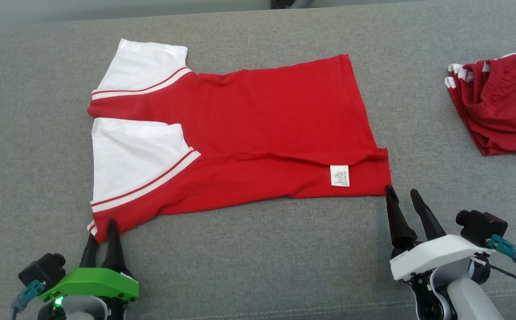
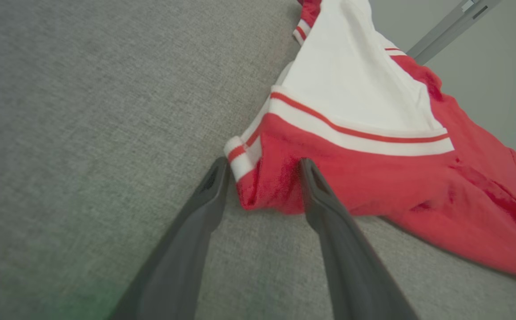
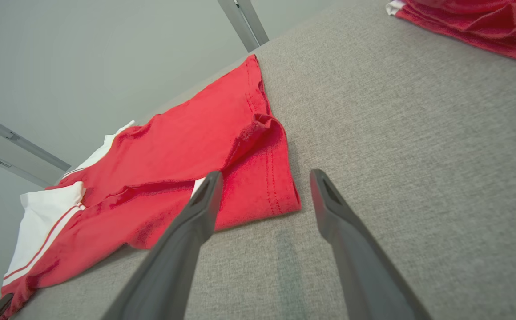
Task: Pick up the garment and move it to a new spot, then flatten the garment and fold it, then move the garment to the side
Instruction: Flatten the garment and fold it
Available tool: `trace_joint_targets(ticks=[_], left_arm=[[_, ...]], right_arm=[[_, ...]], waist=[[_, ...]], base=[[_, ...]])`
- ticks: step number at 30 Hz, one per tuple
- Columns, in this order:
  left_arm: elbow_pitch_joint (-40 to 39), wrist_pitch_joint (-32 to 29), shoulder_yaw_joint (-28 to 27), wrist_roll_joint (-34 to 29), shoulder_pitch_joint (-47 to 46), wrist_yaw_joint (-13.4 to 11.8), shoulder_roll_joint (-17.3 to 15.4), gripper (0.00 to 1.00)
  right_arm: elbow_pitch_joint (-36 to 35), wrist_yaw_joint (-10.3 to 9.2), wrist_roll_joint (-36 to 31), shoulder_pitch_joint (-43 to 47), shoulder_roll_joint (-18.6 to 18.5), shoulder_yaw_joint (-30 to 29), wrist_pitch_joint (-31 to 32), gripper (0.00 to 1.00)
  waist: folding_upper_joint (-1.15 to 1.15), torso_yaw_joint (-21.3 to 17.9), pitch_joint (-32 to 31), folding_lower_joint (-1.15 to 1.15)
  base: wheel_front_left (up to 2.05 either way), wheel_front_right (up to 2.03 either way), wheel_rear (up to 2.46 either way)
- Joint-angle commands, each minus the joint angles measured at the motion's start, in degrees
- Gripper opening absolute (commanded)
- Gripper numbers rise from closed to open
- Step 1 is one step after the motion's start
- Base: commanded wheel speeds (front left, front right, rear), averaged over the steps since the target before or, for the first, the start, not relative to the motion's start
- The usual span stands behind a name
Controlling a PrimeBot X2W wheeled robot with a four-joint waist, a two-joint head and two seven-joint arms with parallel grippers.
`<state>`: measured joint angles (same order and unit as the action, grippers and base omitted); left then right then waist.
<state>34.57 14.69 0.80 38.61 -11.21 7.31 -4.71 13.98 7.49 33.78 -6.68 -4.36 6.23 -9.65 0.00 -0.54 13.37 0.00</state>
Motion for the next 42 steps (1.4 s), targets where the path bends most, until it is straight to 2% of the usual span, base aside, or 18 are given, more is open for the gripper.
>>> trace_joint_targets(ticks=[1, 2, 6, 12, 17, 18, 19, 22, 27, 33, 38, 42], left_arm=[[0.4, 0.1, -0.1, -0.1, -0.6, 0.2, -0.6, 0.14], [0.5, 0.2, -0.1, -0.2, -0.9, 0.2, -0.8, 0.0], [-0.2, 0.5, -0.4, -0.8, -2.1, 0.2, -1.0, 0.0], [-5.2, 0.5, -2.3, -3.5, -1.5, 0.2, -0.2, 0.0], [-8.5, 0.5, -1.2, -5.4, -0.5, 0.2, 0.7, 0.0], [-9.0, 0.5, -1.0, -5.6, -0.3, 0.2, 0.8, 0.0], [-9.5, 0.5, -0.9, -5.5, -0.2, 0.2, 0.8, 0.0], [-11.3, 0.5, -0.6, -6.0, 0.3, 0.2, 0.9, 0.0], [-14.6, 0.5, -0.5, -6.4, 1.8, 0.2, 0.8, 0.0], [-21.5, 0.5, 0.4, -5.8, 6.3, 0.2, -0.1, 0.0], [-25.6, -1.2, 1.5, -5.5, 12.3, -0.8, -0.8, 0.0], [-26.4, -3.5, 2.2, -4.5, 16.7, -2.0, -0.3, 0.0]], right_arm=[[0.4, -0.01, -0.3, -0.7, 0.0, 0.1, 0.1, 1.0], [1.0, -0.01, -0.3, -1.0, 0.1, 0.1, 0.4, 1.0], [4.2, -0.01, -1.0, -2.4, 0.5, -0.4, 1.1, 1.0], [9.2, -0.01, -0.9, -5.0, 1.1, -1.5, 1.9, 1.0], [15.6, -0.01, 2.3, -8.4, 1.4, -0.4, 3.6, 1.0], [16.6, -0.01, 2.9, -9.0, 1.4, -0.1, 3.7, 0.9], [17.5, -0.01, 4.0, -9.5, 1.5, 0.2, 3.4, 0.48], [19.1, -0.01, 5.4, -10.9, 1.4, 0.6, 1.7, 0.0], [18.5, -0.01, 8.9, -10.8, 1.3, 0.2, 0.3, 0.0], [12.0, -0.02, 13.8, -5.6, -1.8, -2.5, 1.6, 0.0], [5.8, -0.02, 12.8, 0.7, -3.5, -4.7, 6.2, 0.0], [1.9, -0.02, 11.7, 5.1, -2.3, -6.5, 9.2, 0.0]], waist=[[0.0, 0.0, 0.1, 0.0], [0.0, 0.0, 0.1, 0.0], [0.0, 0.5, 0.2, 0.0], [0.0, 1.8, 0.1, 0.0], [0.0, 2.7, -0.2, 0.0], [0.0, 2.9, -0.3, 0.0], [0.0, 3.1, -0.5, 0.0], [0.0, 3.6, -1.0, 0.0], [0.0, 4.1, -1.8, 0.0], [0.0, 4.1, -3.0, 0.0], [0.0, 3.3, -3.4, 0.0], [0.0, 2.9, -3.2, 0.0]], base=[[0.0, 0.0, 0.0], [0.0, 0.0, 0.0], [0.0, 0.0, 0.0], [0.0, 0.0, 0.0], [0.0, 0.0, 0.0], [0.0, 0.0, 0.0], [0.0, 0.0, 0.0], [0.0, 0.0, 0.0], [0.0, 0.0, 0.0], [0.0, 0.0, 0.0], [0.0, 0.0, 0.0], [0.0, 0.0, 0.0]])
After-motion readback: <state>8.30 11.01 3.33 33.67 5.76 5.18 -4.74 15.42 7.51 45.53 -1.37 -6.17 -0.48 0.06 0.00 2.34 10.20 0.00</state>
